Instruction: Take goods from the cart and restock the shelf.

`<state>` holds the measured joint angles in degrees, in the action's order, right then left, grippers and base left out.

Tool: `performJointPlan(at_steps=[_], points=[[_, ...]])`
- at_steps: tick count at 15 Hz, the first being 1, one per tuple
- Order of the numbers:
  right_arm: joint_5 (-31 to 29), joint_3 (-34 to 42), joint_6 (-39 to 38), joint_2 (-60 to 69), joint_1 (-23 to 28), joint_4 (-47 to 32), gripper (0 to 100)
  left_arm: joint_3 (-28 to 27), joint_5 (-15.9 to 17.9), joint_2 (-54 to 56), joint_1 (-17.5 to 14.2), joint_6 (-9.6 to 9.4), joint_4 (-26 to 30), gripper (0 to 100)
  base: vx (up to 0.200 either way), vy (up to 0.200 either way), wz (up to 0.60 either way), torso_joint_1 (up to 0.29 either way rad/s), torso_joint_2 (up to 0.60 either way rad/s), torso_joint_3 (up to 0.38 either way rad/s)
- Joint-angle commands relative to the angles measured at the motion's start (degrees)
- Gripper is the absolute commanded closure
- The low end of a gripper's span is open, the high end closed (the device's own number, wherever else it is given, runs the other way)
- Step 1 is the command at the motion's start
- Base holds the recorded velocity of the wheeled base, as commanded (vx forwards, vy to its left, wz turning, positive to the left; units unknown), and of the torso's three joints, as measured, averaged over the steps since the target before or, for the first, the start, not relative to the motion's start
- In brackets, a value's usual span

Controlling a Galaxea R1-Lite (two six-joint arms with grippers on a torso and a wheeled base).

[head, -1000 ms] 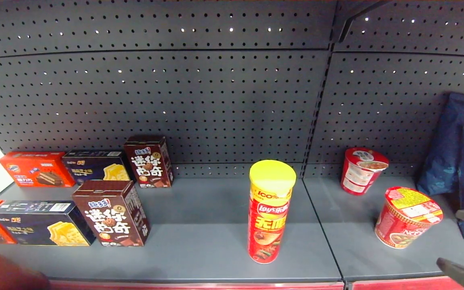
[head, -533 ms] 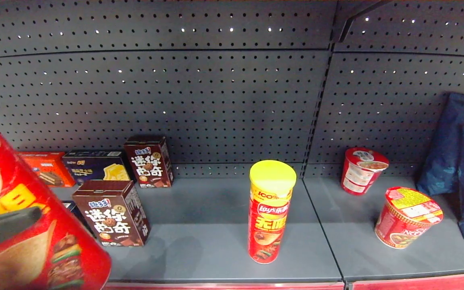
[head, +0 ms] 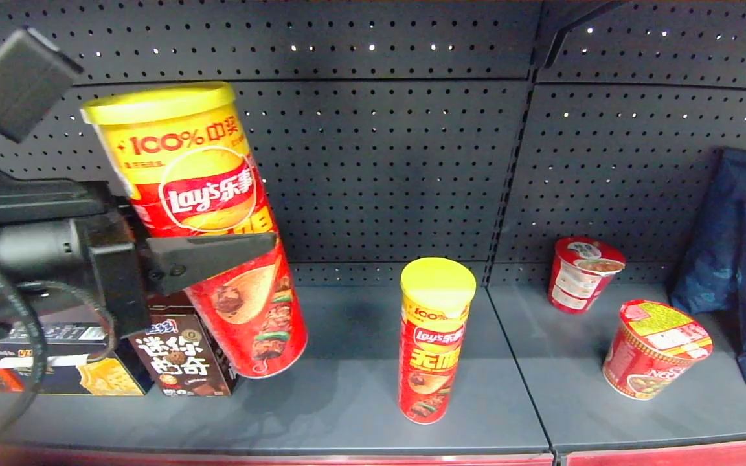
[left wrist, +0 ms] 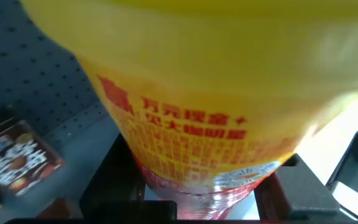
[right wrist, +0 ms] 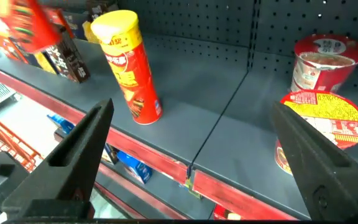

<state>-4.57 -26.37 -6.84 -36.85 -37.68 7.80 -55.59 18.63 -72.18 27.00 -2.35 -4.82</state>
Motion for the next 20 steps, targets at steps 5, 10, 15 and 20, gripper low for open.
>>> performJointPlan(at_steps=[5, 10, 15, 20], points=[[0.18, 0.7, -0.02, 0.03, -0.29, 0.02, 0, -1.01, 4.66, -12.55, -0.99, -0.2, -6.43, 100, 0.0, 0.0, 0.0, 0.0, 0.0, 0.0], [0.0, 0.35, -0.54, 0.11, -0.2, 0.02, 0, -2.86, 9.32, -25.91, -3.45, -0.37, -20.67, 100, 0.0, 0.0, 0.0, 0.0, 0.0, 0.0], [0.0, 0.62, -0.54, 0.11, -0.02, 0.02, 0, -12.53, 16.62, -34.43, -5.38, -0.64, -22.26, 100, 0.0, 0.0, 0.0, 0.0, 0.0, 0.0], [-0.09, 0.44, -0.63, 0.2, 0.85, 0.02, 0, -22.02, 16.7, -43.4, -6.96, -3.71, -20.5, 100, 0.0, 0.0, 0.0, 0.0, 0.0, 0.0]])
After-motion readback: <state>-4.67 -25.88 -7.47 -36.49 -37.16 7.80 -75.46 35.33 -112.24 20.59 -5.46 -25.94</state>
